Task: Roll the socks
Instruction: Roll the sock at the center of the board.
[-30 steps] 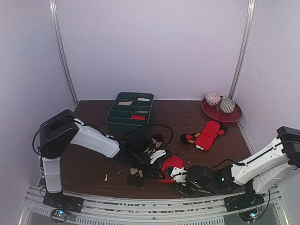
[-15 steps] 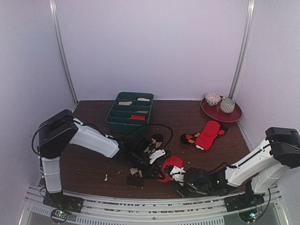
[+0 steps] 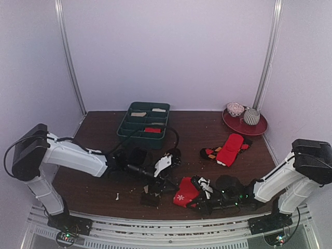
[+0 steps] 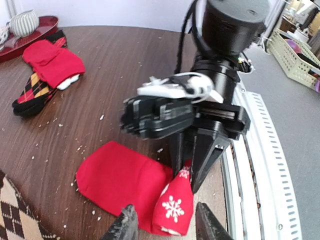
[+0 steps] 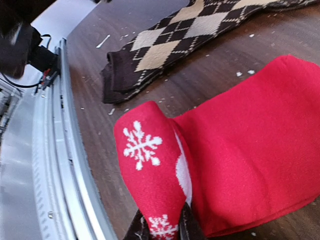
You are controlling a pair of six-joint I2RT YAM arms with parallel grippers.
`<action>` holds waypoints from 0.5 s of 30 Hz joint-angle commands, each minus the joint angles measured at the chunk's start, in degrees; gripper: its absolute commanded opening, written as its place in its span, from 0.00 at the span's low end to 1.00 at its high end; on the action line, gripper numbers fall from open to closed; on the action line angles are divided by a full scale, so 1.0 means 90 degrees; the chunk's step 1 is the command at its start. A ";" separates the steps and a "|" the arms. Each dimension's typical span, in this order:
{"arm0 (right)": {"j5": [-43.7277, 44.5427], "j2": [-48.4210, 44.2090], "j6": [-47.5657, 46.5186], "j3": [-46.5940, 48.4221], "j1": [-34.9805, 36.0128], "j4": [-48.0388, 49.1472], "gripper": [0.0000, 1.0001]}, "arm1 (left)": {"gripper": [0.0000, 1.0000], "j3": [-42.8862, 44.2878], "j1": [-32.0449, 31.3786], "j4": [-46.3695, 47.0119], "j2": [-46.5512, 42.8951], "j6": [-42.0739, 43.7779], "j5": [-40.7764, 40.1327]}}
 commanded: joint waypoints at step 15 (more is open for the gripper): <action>-0.1369 0.1197 0.0386 0.0007 -0.0563 -0.1373 0.04 | 0.36 -0.0420 -0.0442 0.0747 0.1185 0.0375 0.0300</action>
